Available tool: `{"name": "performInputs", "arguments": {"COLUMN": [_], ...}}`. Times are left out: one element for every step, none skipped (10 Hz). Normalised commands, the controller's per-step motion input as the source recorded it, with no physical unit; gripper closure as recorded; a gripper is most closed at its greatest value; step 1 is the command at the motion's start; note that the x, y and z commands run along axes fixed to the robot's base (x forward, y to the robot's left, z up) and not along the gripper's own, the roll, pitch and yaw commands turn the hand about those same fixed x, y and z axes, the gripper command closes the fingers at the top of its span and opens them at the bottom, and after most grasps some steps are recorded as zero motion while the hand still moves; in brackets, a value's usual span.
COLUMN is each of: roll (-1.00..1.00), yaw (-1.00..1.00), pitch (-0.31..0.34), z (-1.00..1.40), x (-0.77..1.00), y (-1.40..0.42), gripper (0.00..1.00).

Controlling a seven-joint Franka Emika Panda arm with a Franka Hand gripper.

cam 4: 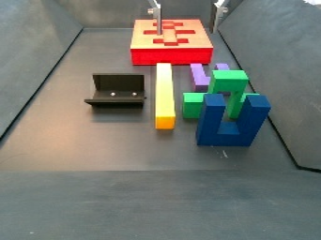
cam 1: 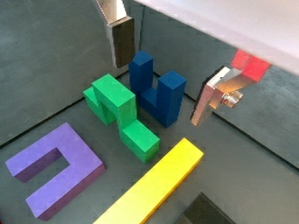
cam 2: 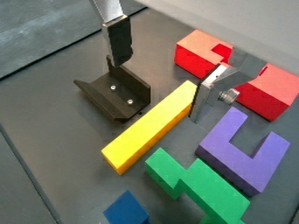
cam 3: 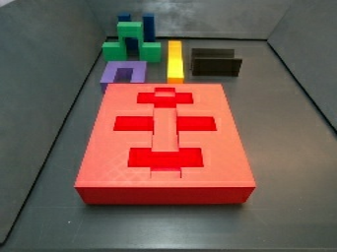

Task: Pick up the purple object. Move up. Place the purple object on the fixture. Regrasp the purple object. Move to above the board. Insert the purple object.
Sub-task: Pick up the purple object.

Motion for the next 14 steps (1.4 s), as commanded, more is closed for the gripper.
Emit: {"name": "performInputs", "arguments": {"roll": [0.00,-0.05,-0.09,-0.05,-0.05,0.00,0.05,0.11,0.13,0.10,0.06,0.07,0.05,0.07], "yaw": [0.00,0.00,0.00,0.02,0.10,0.16,0.12,0.11,0.11,0.13,0.13,0.14,0.08,0.17], "pitch": [0.000,-0.010,-0.019,-0.034,-0.044,-0.044,-0.003,0.000,0.000,0.000,-0.011,0.000,-0.004,-0.053], "z": [0.00,-0.07,-0.15,-0.19,-0.21,-0.28,-0.34,-0.36,-0.32,-0.27,-0.22,-0.11,-0.14,-0.30], "x": [0.00,0.00,0.07,0.03,0.05,0.09,0.14,0.15,0.14,0.09,0.00,0.00,0.08,0.22], "y": [0.00,-0.08,-0.38,-0.61,-0.65,-0.67,-0.58,-0.56,-0.56,-0.51,-0.41,-0.29,-0.31,-0.46], "gripper": [0.00,0.00,0.00,0.00,0.00,0.00,0.00,0.00,0.00,0.00,0.00,0.00,0.00,0.00]}}
